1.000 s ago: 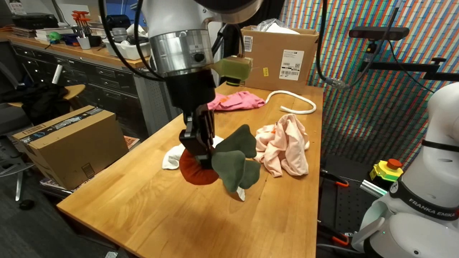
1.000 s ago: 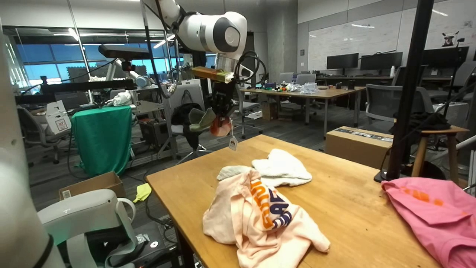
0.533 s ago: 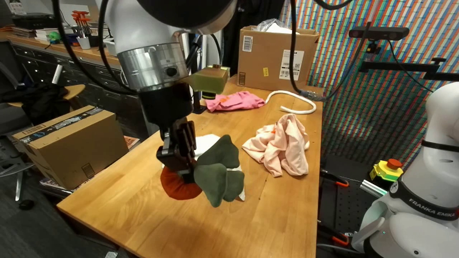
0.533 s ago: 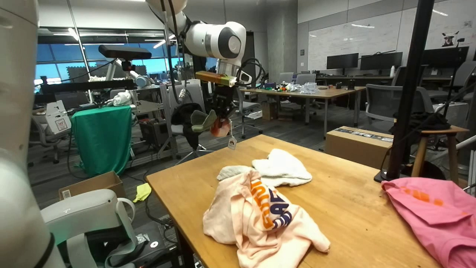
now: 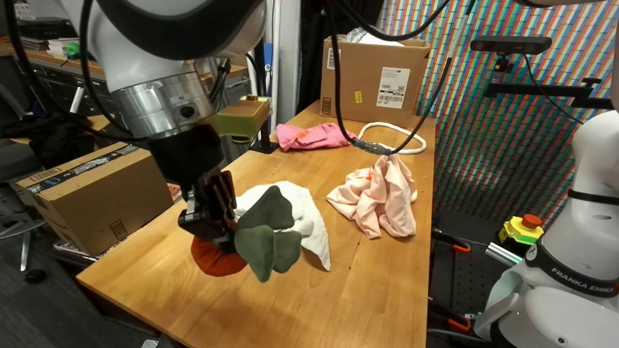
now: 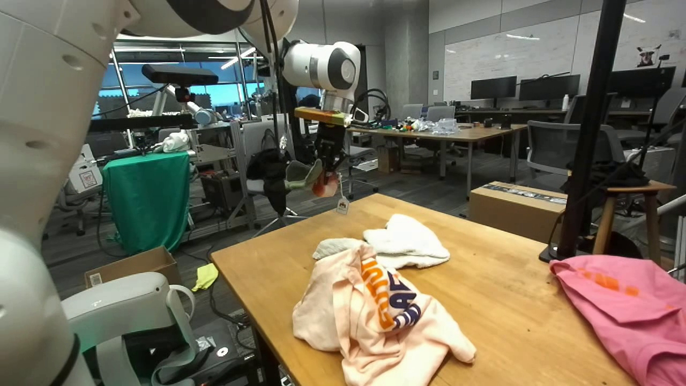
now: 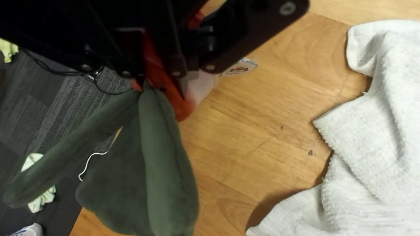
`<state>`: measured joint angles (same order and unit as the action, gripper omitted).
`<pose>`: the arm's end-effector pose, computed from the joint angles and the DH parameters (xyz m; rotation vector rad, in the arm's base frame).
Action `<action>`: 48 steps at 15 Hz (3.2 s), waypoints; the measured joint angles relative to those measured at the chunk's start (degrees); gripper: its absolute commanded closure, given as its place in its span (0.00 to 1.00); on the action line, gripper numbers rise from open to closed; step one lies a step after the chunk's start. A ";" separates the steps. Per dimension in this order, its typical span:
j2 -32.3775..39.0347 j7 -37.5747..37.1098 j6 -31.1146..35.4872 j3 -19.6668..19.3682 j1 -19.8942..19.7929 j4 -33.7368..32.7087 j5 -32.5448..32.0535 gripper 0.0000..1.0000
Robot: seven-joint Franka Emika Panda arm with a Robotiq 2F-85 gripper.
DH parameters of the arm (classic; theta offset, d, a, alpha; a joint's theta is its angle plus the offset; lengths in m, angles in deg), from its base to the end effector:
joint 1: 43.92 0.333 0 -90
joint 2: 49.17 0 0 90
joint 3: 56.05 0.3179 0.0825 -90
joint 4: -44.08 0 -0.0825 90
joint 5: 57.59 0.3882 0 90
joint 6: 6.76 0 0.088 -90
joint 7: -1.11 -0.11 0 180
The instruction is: Separate the items on the table.
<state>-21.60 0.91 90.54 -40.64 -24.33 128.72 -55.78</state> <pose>0.5592 0.3633 0.3872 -2.9068 -0.8760 0.4271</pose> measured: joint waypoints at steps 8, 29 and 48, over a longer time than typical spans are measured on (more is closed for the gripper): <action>9.53 0.57 0.19 -0.91 3.35 -10.51 -4.13 0.95; 18.34 -1.37 3.30 -4.75 6.39 -19.02 -10.49 0.46; 8.17 -9.44 3.87 -8.12 6.50 -18.97 -18.01 0.00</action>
<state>-13.43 -8.53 94.41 -48.76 -17.83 109.75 -73.79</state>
